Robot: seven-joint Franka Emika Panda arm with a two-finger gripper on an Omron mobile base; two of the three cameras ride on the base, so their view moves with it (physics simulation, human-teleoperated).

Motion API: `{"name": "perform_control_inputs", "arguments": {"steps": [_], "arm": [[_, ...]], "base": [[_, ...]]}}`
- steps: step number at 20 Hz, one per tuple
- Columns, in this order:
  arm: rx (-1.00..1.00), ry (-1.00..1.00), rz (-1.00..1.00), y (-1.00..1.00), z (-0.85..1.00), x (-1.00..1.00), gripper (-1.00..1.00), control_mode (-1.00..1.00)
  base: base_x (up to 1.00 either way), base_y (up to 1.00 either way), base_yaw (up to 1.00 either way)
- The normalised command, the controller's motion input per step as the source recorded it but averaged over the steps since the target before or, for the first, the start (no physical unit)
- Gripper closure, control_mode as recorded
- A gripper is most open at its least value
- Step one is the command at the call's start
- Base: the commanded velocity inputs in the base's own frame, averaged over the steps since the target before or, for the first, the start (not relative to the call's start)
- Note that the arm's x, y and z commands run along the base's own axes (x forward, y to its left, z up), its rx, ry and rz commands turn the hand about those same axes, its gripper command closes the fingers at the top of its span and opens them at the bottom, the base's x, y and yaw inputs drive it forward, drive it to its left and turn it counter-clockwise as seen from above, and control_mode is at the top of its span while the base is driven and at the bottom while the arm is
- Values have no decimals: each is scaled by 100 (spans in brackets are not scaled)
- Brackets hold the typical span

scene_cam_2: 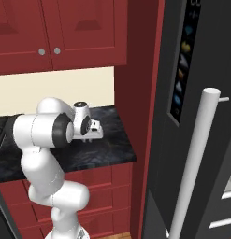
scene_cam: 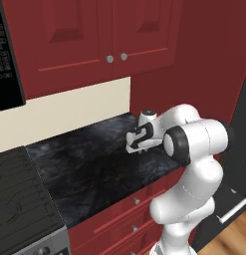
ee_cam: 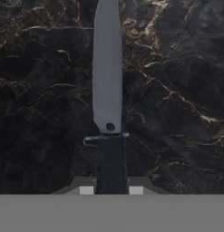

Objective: Retrieve the butter from the fridge and place it on a plate on the dining table. Then retrieve the butter knife by the fridge and place it near the plate.

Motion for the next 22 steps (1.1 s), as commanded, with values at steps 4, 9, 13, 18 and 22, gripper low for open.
{"name": "perform_control_inputs", "arguments": {"steps": [4, 9, 13, 18, 22], "arm": [[0, 0, -8, -1, 95, -58, 100, -100], [1, 10, -7, -17, 76, -46, 100, -100], [3, 7, -8, -19, 48, -59, 100, -100], [0, 0, -8, -4, 50, -64, 100, -100], [0, -2, -9, 0, 50, -52, 100, -100]], "base": [[0, 0, 0], [0, 0, 0], [0, 0, 0], [0, 0, 0], [0, 0, 0]]}}
